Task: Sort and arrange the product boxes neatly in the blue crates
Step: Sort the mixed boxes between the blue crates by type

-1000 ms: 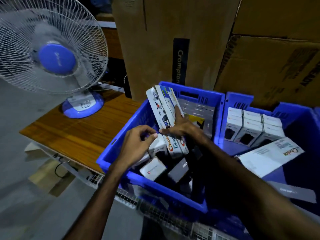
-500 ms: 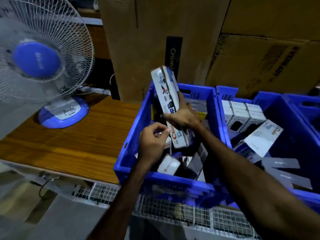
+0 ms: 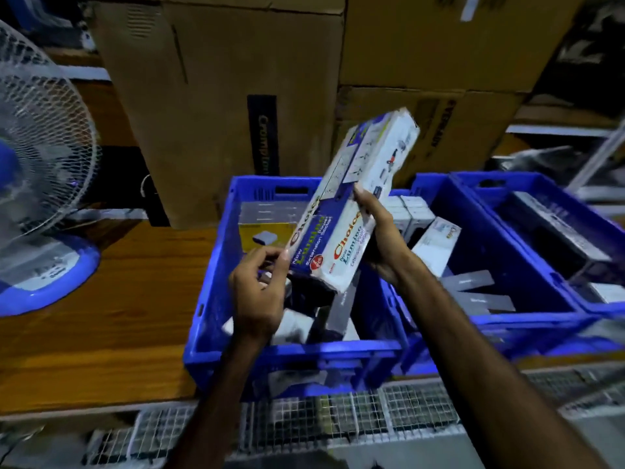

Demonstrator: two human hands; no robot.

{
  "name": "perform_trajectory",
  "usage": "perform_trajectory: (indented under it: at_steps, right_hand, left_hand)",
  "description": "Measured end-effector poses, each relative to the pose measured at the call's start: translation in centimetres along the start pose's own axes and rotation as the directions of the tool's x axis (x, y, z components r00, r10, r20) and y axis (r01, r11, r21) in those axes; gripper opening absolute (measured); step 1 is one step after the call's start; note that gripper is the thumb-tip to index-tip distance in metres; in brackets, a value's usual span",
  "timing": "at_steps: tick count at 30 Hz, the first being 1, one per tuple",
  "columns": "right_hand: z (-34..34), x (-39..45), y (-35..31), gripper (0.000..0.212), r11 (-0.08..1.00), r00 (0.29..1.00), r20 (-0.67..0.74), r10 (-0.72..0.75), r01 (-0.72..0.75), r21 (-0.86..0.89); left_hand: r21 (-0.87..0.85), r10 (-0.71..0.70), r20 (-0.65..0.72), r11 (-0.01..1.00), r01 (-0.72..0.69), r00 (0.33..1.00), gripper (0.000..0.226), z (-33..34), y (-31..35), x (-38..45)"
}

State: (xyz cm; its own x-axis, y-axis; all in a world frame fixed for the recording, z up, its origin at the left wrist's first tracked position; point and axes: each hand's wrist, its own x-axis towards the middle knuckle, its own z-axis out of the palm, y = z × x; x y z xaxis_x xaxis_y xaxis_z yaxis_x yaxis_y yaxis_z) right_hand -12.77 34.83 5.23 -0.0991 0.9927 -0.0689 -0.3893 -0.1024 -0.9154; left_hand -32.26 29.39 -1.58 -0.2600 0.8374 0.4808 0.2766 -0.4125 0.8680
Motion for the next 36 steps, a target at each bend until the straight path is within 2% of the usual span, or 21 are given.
perform_trajectory:
  at_steps: [2,3,6,8,10,13,16,24,25,27,30,32,33,35,36]
  right_hand:
    - [-1.8,-1.5,0.3,0.048,0.986,0.999,-0.040,0.011,-0.004,0.164]
    - [-2.3,-2.1,0.4,0.049,0.976,0.998,-0.064,0.017,-0.003,0.219]
    - [-3.5,-2.8,1.1,0.059,0.974,0.987,-0.158,0.014,0.022,0.224]
    - [-4.0,-2.9,1.4,0.067,0.980,0.963,-0.265,-0.045,0.094,0.174]
    - [-5.0,-2.8,1.5,0.061,0.988,0.929,-0.354,-0.109,0.141,0.065]
    - [-6.6,-3.0,1.1,0.056,0.984,0.914,-0.365,-0.175,0.152,-0.092]
    - [-9.6,-3.6,-1.0,0.053,0.977,0.913,-0.360,-0.192,0.142,-0.161]
    - [-23.9,-4.4,-13.1,0.043,0.936,0.853,-0.446,-0.273,0.127,-0.329]
    - [-26.1,-4.3,-14.8,0.043,0.919,0.845,-0.449,-0.290,0.114,-0.378]
    - [-30.1,-3.9,-18.2,0.056,0.890,0.823,-0.459,-0.336,0.117,-0.441]
    - [-36.6,-2.3,-21.9,0.069,0.805,0.762,-0.464,-0.451,0.123,-0.580]
    - [-39.1,-1.9,-24.1,0.075,0.724,0.706,-0.499,-0.503,0.028,-0.690]
    - [-39.6,-1.9,-24.8,0.078,0.665,0.701,-0.498,-0.511,-0.045,-0.746]
    - [-41.6,-1.4,-25.0,0.080,0.518,0.736,-0.466,-0.492,-0.183,-0.836]
    - [-42.5,-1.0,-24.6,0.081,0.491,0.752,-0.468,-0.464,-0.222,-0.842]
  left_hand:
    - [0.004,0.054,0.051,0.999,-0.054,0.997,0.013,0.5,0.3,-0.5]
    - [0.004,0.066,0.078,0.998,-0.067,0.995,0.015,0.8,0.6,-0.7]
    - [0.007,0.096,0.163,0.995,-0.098,0.982,0.018,2.1,1.6,-1.6]
    - [0.013,0.116,0.209,0.992,-0.122,0.971,0.014,2.7,2.3,-2.4]
    - [0.016,0.140,0.249,0.989,-0.148,0.958,0.014,3.4,3.0,-3.2]
    - [0.036,0.177,0.288,0.980,-0.195,0.941,0.018,4.6,3.4,-3.8]
    - [0.046,0.213,0.298,0.970,-0.237,0.930,0.022,7.1,4.3,-3.7]
    - [-0.046,0.356,0.392,0.928,-0.369,0.848,0.021,20.2,8.8,-4.9]
    - [-0.043,0.354,0.391,0.929,-0.368,0.849,0.020,21.8,9.1,-5.4]
    - [-0.029,0.344,0.388,0.932,-0.362,0.855,0.018,24.6,9.3,-6.3]
    - [0.032,0.312,0.404,0.935,-0.354,0.860,0.013,27.7,9.1,-7.5]
    - [0.050,0.221,0.405,0.964,-0.263,0.887,0.013,29.3,9.4,-8.2]
    - [0.045,0.163,0.408,0.979,-0.198,0.898,0.014,29.9,9.7,-8.7]
    - [0.047,0.084,0.421,0.992,-0.114,0.903,0.013,31.3,10.3,-9.6]
    - [0.055,0.061,0.425,0.994,-0.093,0.903,0.014,31.9,10.6,-10.0]
